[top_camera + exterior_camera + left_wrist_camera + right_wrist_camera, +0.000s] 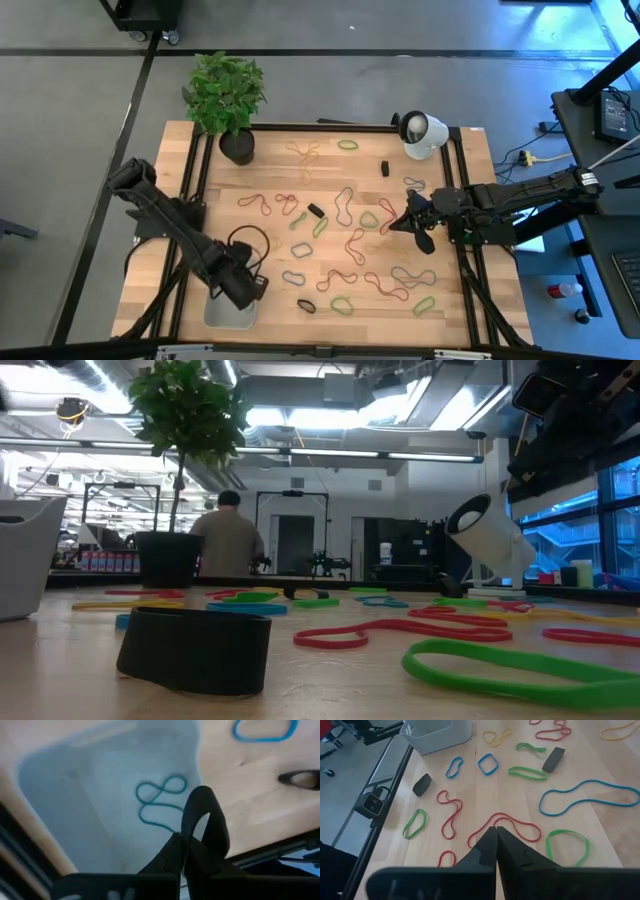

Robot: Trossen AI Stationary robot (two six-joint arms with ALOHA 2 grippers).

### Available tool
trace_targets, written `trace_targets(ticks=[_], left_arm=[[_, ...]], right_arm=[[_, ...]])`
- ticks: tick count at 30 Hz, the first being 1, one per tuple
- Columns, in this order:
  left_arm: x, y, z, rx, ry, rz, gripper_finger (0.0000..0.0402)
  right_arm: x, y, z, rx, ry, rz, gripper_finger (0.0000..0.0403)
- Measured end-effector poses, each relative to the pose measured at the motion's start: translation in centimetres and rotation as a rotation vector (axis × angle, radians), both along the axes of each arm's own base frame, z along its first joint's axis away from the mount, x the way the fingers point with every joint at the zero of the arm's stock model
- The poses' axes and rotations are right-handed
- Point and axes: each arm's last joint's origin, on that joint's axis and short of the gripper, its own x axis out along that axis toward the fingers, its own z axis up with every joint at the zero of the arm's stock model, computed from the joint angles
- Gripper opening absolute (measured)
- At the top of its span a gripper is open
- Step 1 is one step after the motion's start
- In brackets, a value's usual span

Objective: Pick and place rubber bands into bin
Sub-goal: Put the black rubber band into the bin, then put the yellow rubber band into the bin

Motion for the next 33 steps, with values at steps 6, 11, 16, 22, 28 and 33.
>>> trace_targets(ticks=[6,11,16,22,28,33], left_arm=[[-0.8,-0.6,-4.4,-0.07,-0.03,0.032,0.0002],[-1.5,0.1,-7.3,-0.085,-0.025,0.06,0.0003],[-1.7,0.6,-7.9,-0.08,0.0,0.07,0.0031],[-1.6,0.9,-7.9,-0.09,0.022,0.076,0.0088],[-1.7,0.9,-7.0,-0.136,0.014,0.082,0.0117],[-2.3,1.4,-4.5,-0.155,-0.009,0.083,0.0107]], right_arm=[[0.0,0.0,0.0,0.004,-0.005,-0.002,0.0008],[0.0,0.0,0.0,0.018,-0.002,-0.01,0.0008],[0.0,0.0,0.0,0.029,0.001,-0.016,0.0008],[0.0,0.0,0.0,0.03,0.001,-0.016,0.0008],[0.0,0.0,0.0,0.027,0.0,-0.015,0.0008],[0.0,0.0,0.1,0.026,-0.004,-0.014,0.0008]])
